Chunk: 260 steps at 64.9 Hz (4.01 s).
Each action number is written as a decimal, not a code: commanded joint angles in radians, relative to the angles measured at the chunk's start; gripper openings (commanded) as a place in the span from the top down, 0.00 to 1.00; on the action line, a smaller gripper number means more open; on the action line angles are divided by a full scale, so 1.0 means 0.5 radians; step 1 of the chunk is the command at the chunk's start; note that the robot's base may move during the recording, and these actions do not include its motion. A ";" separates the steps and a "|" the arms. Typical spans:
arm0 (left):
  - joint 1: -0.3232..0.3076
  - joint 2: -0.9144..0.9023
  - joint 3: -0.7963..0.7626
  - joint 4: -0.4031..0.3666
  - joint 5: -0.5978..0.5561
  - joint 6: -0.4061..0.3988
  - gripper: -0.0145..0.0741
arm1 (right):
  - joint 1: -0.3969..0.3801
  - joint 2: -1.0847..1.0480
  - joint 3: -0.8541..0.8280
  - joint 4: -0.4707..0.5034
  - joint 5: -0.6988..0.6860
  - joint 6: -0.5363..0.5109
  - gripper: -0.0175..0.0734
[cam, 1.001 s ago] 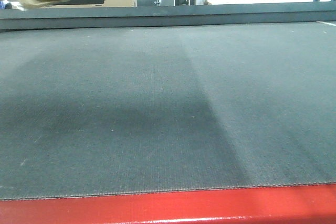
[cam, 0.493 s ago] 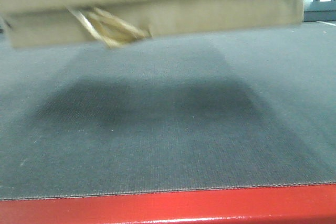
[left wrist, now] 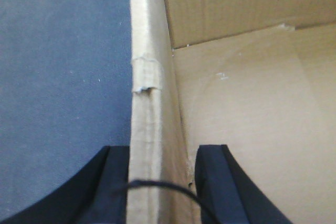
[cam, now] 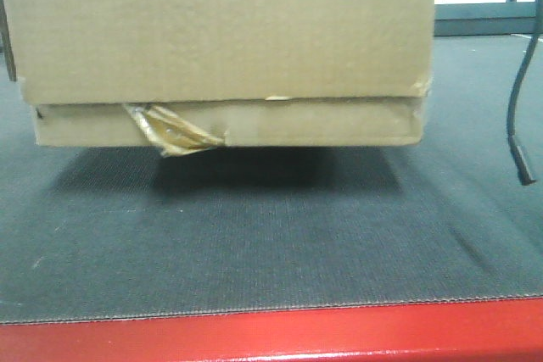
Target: Grab carton from right shelf to conveyor
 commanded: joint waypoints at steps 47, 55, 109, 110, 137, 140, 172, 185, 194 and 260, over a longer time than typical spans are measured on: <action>0.144 -0.680 0.044 -0.257 -0.200 0.150 0.52 | -0.042 -0.498 -0.007 -0.003 0.025 0.034 0.75; 0.290 -0.856 0.231 -0.257 -0.267 0.154 0.85 | -0.114 -0.640 0.094 -0.039 0.054 0.034 0.87; 0.454 -2.426 2.085 -0.524 -0.990 0.159 0.83 | -0.364 -2.489 2.387 -0.039 -0.968 0.034 0.87; 0.454 -2.449 2.090 -0.518 -0.990 0.159 0.83 | -0.364 -2.533 2.412 -0.039 -0.976 0.034 0.87; 0.454 -2.656 2.103 -0.501 -0.990 0.159 0.83 | -0.364 -3.399 2.656 -0.039 -1.035 0.034 0.87; 0.454 -2.656 2.103 -0.501 -0.990 0.159 0.83 | -0.364 -3.423 2.656 -0.039 -1.065 0.034 0.87; 0.454 -2.656 2.103 -0.501 -0.990 0.159 0.83 | -0.364 -3.436 2.656 -0.039 -1.083 0.034 0.87; 0.454 -2.656 2.103 -0.567 -0.985 0.159 0.83 | -0.364 -3.436 2.656 -0.039 -1.083 0.034 0.87; 0.481 -2.717 2.108 -0.660 -0.933 0.371 0.83 | -0.364 -3.436 2.656 -0.039 -1.083 0.034 0.87; 1.068 -3.239 3.166 -1.069 -1.842 0.908 0.83 | -0.364 -3.436 2.656 -0.039 -1.117 0.034 0.87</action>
